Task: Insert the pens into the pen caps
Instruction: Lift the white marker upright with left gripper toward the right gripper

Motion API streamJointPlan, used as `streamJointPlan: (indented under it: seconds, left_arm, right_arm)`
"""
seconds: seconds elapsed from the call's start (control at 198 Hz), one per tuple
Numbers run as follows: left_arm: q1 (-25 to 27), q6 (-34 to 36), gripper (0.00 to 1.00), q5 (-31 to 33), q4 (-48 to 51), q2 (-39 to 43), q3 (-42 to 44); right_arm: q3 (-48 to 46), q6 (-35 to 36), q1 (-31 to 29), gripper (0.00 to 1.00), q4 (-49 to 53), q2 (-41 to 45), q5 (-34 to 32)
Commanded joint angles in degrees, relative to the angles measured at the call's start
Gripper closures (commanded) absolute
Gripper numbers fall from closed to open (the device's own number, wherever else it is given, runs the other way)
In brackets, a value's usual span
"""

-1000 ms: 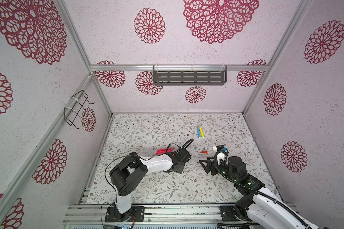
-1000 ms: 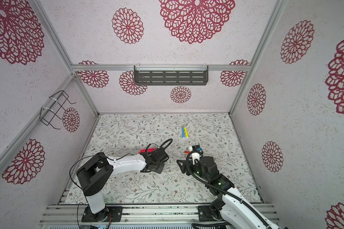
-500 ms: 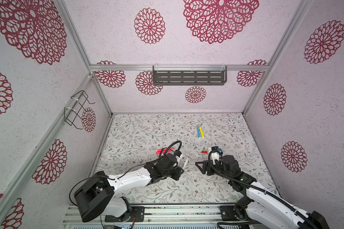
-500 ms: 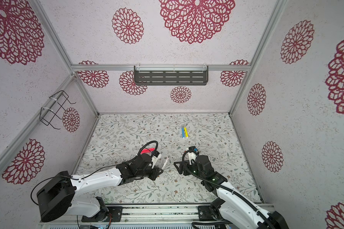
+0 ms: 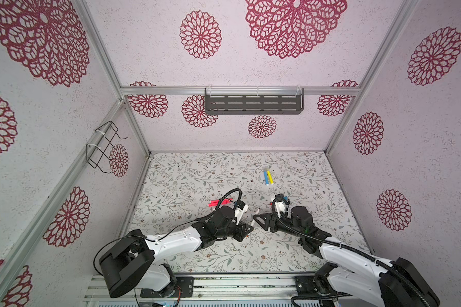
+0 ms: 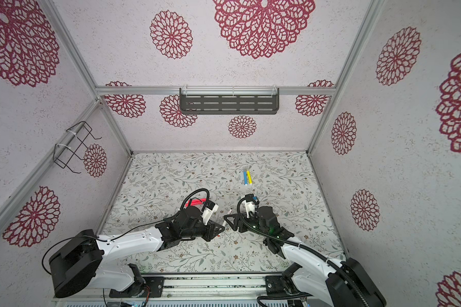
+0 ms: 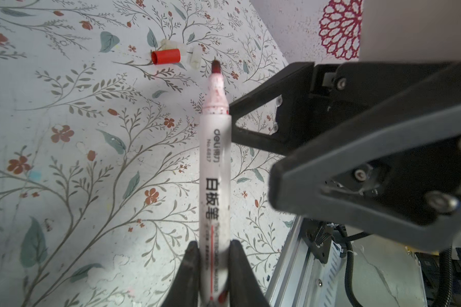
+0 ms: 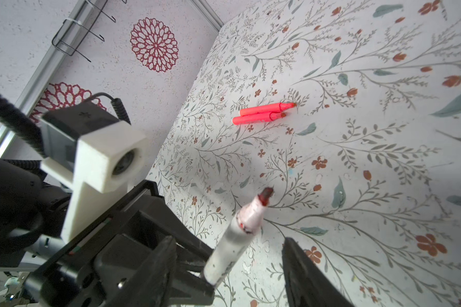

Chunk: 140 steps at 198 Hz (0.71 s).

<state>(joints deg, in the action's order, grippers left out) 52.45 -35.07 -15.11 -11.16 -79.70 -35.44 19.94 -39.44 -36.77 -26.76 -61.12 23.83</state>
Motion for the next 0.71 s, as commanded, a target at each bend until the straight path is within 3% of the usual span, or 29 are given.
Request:
streamJointPlan:
  seconds: [0.0, 0.46, 0.703]
  left_arm:
    - [0.4, -0.9, 0.83, -0.8, -3.4, 1.3, 0.5]
    - [0.6, -2.2, 0.82, -3.4, -6.9, 0.7, 0.6]
    - [0.6, -2.6, 0.74, -2.6, -7.2, 0.6, -0.2]
  right_arm:
    - [1.1, -0.4, -0.5, 0.43, -3.9, -1.2, 0.9]
    - [1.0, -2.1, -0.9, 0.81, -8.1, -2.7, 1.9]
    - [1.0, -2.7, -1.4, 0.86, -8.8, -2.4, 1.8]
